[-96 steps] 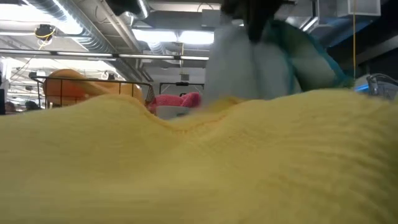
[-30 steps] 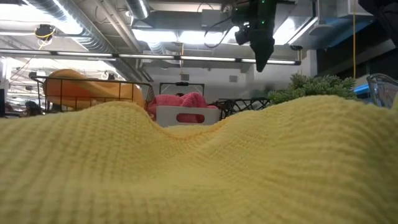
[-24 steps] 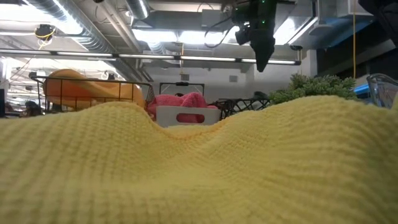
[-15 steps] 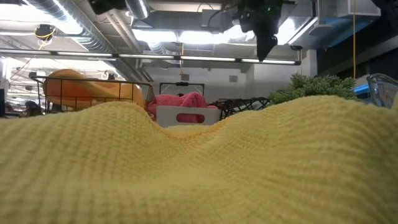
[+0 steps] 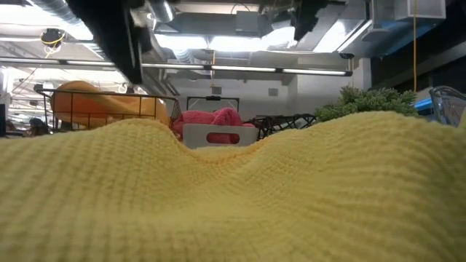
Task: Sort microfiber towel by color & place in baskets
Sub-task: Put the blue microfiber towel into the black basket
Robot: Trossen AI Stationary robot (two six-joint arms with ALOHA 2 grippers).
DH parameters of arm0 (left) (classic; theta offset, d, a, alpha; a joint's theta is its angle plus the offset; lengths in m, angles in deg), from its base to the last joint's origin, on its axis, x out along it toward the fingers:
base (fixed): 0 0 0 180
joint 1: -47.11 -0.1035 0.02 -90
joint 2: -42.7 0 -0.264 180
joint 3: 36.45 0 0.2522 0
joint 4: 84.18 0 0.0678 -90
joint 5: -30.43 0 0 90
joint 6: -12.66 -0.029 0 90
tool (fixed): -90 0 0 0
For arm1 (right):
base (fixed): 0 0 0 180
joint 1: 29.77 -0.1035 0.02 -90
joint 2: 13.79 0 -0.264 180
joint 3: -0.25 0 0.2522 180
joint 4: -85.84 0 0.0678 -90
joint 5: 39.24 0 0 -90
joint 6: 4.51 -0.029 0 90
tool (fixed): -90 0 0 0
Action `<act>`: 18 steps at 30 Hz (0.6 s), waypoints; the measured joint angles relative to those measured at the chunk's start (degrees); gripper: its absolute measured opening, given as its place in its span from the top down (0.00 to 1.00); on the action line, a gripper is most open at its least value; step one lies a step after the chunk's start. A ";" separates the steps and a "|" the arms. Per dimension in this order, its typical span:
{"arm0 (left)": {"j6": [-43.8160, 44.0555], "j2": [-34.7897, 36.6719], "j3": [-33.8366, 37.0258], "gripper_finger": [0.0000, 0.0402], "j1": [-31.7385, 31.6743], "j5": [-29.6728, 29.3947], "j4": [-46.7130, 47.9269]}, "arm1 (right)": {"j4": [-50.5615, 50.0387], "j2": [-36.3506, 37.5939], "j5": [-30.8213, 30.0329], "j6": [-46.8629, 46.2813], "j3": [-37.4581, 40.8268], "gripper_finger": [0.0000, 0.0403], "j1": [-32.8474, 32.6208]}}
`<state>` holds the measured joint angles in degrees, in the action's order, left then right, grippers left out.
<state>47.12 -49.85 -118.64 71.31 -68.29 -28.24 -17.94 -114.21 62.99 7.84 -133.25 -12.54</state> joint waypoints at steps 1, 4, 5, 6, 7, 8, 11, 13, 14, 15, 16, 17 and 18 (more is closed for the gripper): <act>0.01 -1.17 0.00 0.62 0.00 0.52 -0.01 | 0.00 0.00 0.01 0.60 0.00 0.53 -1.43; 0.10 -4.36 0.00 0.62 0.00 2.30 0.01 | 0.02 0.27 0.04 3.17 0.02 0.53 -5.19; 0.11 -5.34 0.00 0.62 0.00 2.95 0.03 | 0.02 0.45 0.04 3.71 0.02 0.53 -6.33; 0.11 -6.30 0.00 0.62 0.00 3.49 0.00 | 0.00 0.84 0.07 4.17 0.02 0.53 -7.37; 0.12 -7.21 0.00 0.62 0.01 3.79 0.00 | 0.00 1.21 0.06 4.33 0.02 0.53 -8.14; 0.21 -8.13 0.00 0.62 0.02 3.77 0.01 | 0.00 1.51 0.02 4.33 0.02 0.53 -8.89; 1.52 -10.69 0.00 0.62 -0.02 3.34 0.06 | 0.00 2.51 0.02 4.05 0.02 0.53 -11.26; 1.99 -12.26 0.00 0.62 -0.02 3.33 0.00 | 0.00 3.35 0.03 3.50 0.02 0.53 -12.69; 2.36 -13.06 0.00 0.62 -0.02 3.33 0.01 | 0.00 3.96 0.03 3.20 0.02 0.53 -13.43; 2.58 -13.82 0.00 0.62 -0.02 3.33 0.01 | 0.00 4.60 0.04 3.13 0.02 0.53 -14.03; 2.67 -14.51 0.00 0.62 0.00 3.33 0.01 | 0.00 5.25 0.04 3.11 0.02 0.53 -14.65; 2.71 -15.08 0.00 0.62 0.00 3.31 -0.01 | 0.08 6.10 0.07 3.11 0.19 0.53 -15.14; 2.69 -15.63 0.00 0.62 0.00 3.31 -0.03 | 0.20 7.15 0.08 3.15 0.83 0.53 -15.52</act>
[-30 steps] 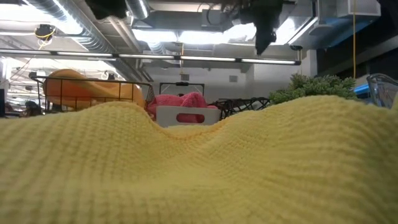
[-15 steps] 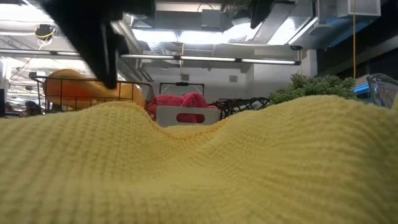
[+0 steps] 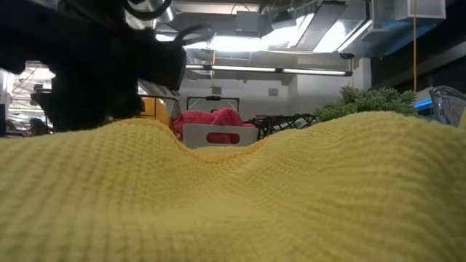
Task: Sort microfiber towel by color & place in baskets
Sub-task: Put the blue microfiber towel into the black basket
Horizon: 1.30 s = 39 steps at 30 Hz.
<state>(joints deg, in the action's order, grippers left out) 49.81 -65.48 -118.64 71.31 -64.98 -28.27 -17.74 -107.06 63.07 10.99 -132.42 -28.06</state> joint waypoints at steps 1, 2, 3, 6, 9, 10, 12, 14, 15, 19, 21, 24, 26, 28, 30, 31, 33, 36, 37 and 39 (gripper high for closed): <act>0.02 -0.46 0.00 0.62 -0.02 0.00 -0.18 | -0.05 1.28 0.07 0.13 1.01 0.53 -0.16; 0.03 -0.80 -0.09 0.62 -0.02 0.00 -0.28 | -0.05 2.83 0.17 0.17 2.46 0.53 -0.39; 0.01 -1.06 -0.15 0.62 -0.04 0.00 -0.36 | -0.08 4.52 0.22 0.17 4.27 0.53 -0.34; -0.12 -1.16 -0.17 0.64 -0.04 -0.04 -0.49 | 1.12 10.03 0.12 -0.06 11.56 0.53 -0.22; -0.18 -1.14 -0.17 0.70 -0.02 -1.42 -1.48 | 8.60 15.64 0.32 -0.17 20.89 0.53 -0.21; -0.18 -1.10 -0.11 0.73 -0.02 -2.14 -2.11 | 11.57 17.34 0.74 -0.34 24.01 0.53 -0.22; -0.15 -1.12 -0.09 0.79 -0.11 -3.23 -4.08 | 18.13 20.44 1.93 -1.47 29.99 0.53 -0.22; -0.13 -1.16 -0.04 0.85 -0.31 -4.29 -7.03 | 24.71 22.68 2.32 -3.11 35.42 0.53 -0.22; -0.10 -1.19 -0.01 0.89 -0.48 -4.70 -8.72 | 27.99 23.30 2.30 -3.66 38.05 0.53 -0.22; 0.13 -1.07 0.00 0.98 -1.39 -6.38 -15.36 | 39.08 23.78 2.30 -5.91 46.22 0.53 -0.22; 0.16 -1.01 0.00 0.97 -1.95 -7.16 -18.17 | 43.97 23.13 2.32 -6.95 49.41 0.53 -0.22; 0.22 -0.93 0.00 0.98 -2.84 -8.56 -20.91 | 49.18 21.52 2.34 -7.74 53.21 0.53 -0.22; 0.24 -0.83 0.00 0.99 -3.52 -9.47 -22.60 | 51.35 20.45 2.98 -7.76 54.54 0.53 -0.25; 0.28 -0.77 0.00 0.99 -4.30 -10.49 -24.48 | 52.23 19.24 4.67 -7.74 54.92 0.53 -0.25; 0.26 -0.77 0.00 0.99 -5.06 -11.96 -26.50 | 53.03 17.83 6.09 -7.82 54.92 0.53 -0.26; 0.26 -0.77 0.00 0.99 -5.43 -12.91 -27.69 | 53.81 17.06 6.93 -7.81 54.95 0.53 -0.26; 0.24 -0.77 0.00 0.99 -6.27 -14.67 -29.39 | 55.73 15.85 8.42 -7.80 54.95 0.53 -0.26; 0.24 -0.77 0.00 0.99 -7.41 -18.51 -32.57 | 57.78 14.05 8.95 -7.80 54.95 0.53 -0.28; 0.22 -0.77 0.00 0.99 -7.68 -20.13 -33.97 | 58.10 13.43 8.95 -7.78 54.95 0.53 -0.28; -0.12 -0.75 0.00 0.99 -8.20 -22.97 -36.61 | 59.31 12.33 8.97 -7.78 54.95 0.53 -0.28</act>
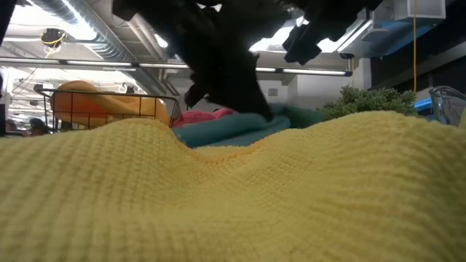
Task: Sort microfiber towel by color & place in baskets
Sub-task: Put the blue microfiber towel into the black basket
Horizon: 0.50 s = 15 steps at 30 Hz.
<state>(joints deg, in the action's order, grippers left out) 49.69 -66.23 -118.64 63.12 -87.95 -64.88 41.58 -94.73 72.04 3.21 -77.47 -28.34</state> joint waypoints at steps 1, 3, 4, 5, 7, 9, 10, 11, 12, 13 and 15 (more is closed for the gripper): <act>-0.10 0.00 0.00 0.99 -0.27 -1.06 -1.31 | 0.32 -0.43 0.08 0.00 0.00 0.53 0.00; -0.26 0.00 0.00 0.99 -0.70 -2.59 -3.84 | 1.13 -1.20 0.29 0.00 0.00 0.53 0.00; -0.88 0.00 0.00 0.99 -0.92 -2.91 -5.15 | 1.12 -1.66 0.30 0.02 0.00 0.53 0.00; -1.84 0.00 0.00 0.99 -1.10 -3.04 -6.43 | 1.13 -2.00 0.30 0.02 0.00 0.53 0.00; -3.41 0.00 0.00 0.99 -1.40 -3.11 -8.89 | 1.10 -2.57 0.32 0.02 0.00 0.53 0.00; -4.45 0.00 0.00 0.99 -1.77 -3.11 -11.54 | 1.02 -2.69 0.32 0.04 0.00 0.53 0.00; -4.80 0.00 0.00 0.99 -1.95 -3.31 -12.85 | 1.04 -2.69 0.32 0.04 0.00 0.53 0.00; -4.86 0.00 0.00 0.99 -2.15 -3.89 -14.23 | 1.07 -2.67 0.32 0.05 -0.01 0.53 0.00; -4.97 0.00 0.00 0.99 -2.34 -4.29 -15.67 | 1.07 -2.67 0.37 0.04 -0.02 0.53 0.00; -5.38 0.01 0.00 0.99 -2.56 -4.52 -16.98 | 1.05 -2.67 0.37 0.04 -0.02 0.53 0.00; -6.51 0.02 0.00 0.99 -2.99 -4.64 -19.45 | 0.93 -2.67 0.39 0.04 -0.02 0.53 0.00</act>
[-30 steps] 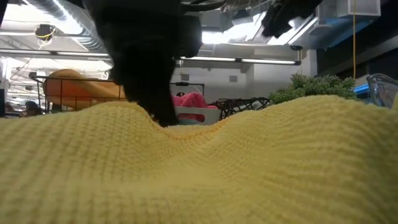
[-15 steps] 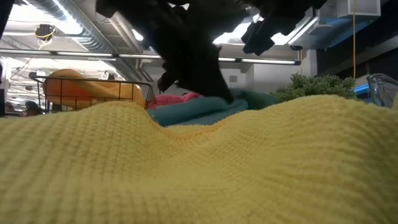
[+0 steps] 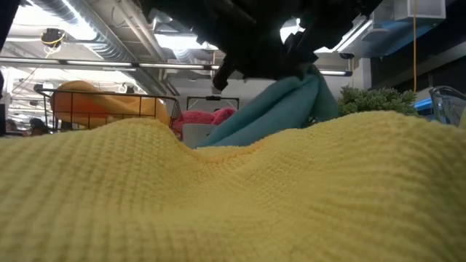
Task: Sort microfiber towel by color & place in baskets
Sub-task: Put the blue microfiber towel into the black basket
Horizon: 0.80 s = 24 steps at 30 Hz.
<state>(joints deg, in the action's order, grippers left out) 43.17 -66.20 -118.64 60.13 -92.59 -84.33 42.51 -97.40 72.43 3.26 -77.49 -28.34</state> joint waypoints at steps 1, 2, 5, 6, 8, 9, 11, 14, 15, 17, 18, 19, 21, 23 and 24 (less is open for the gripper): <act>-0.65 0.00 0.00 0.99 -0.18 0.00 -1.10 | -0.05 0.00 -0.02 0.01 0.00 0.53 0.00; -1.23 0.00 0.00 0.99 -0.31 -0.02 -2.36 | -0.16 0.00 0.00 0.02 0.00 0.53 0.00; -3.29 0.00 0.00 0.99 -0.65 0.00 -5.42 | -0.66 0.00 0.00 0.10 0.00 0.53 0.00; -4.03 0.00 0.00 0.99 -0.66 0.00 -5.99 | -0.90 0.00 -0.02 0.17 -0.04 0.53 0.00; -4.95 0.00 0.00 0.99 -0.66 0.07 -6.38 | -2.33 0.02 0.02 0.33 -0.09 0.53 0.00; -5.53 0.00 0.00 0.99 -0.66 0.14 -6.36 | -3.43 0.02 0.03 0.72 -0.11 0.53 0.00; -6.41 0.00 0.00 0.99 -0.64 0.16 -6.30 | -6.45 0.04 -0.12 1.89 -0.15 0.53 0.00; -7.16 0.00 0.00 0.99 -0.64 0.59 -6.38 | -9.71 0.04 -1.85 2.97 -0.13 0.53 0.00; -7.14 0.00 0.00 0.99 -0.64 0.71 -6.38 | -9.91 0.04 -2.60 3.06 -0.13 0.53 0.00; -7.14 0.00 0.00 0.99 -0.64 0.79 -6.50 | -9.76 0.04 -3.50 3.08 -0.13 0.53 0.00; -7.15 0.00 0.00 0.99 -0.64 0.79 -6.75 | -9.55 0.04 -3.54 3.17 -0.13 0.54 0.00; -7.14 0.00 0.00 0.99 -0.64 0.81 -7.06 | -9.34 0.04 -3.56 3.24 -0.13 0.54 0.00; -7.14 0.01 0.00 0.99 -0.64 0.81 -7.74 | -9.23 0.04 -3.58 3.70 -0.13 0.57 0.00; -7.16 0.02 0.00 0.98 -0.64 0.87 -8.59 | -9.24 0.04 -3.61 4.12 -0.12 0.61 0.00; -7.16 0.02 0.00 0.98 -0.64 0.90 -8.90 | -9.23 0.04 -3.59 4.16 -0.11 0.64 0.00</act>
<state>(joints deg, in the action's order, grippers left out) 36.01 -66.18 -118.64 59.49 -91.69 -93.23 33.28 -97.36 68.84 7.42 -77.60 -28.34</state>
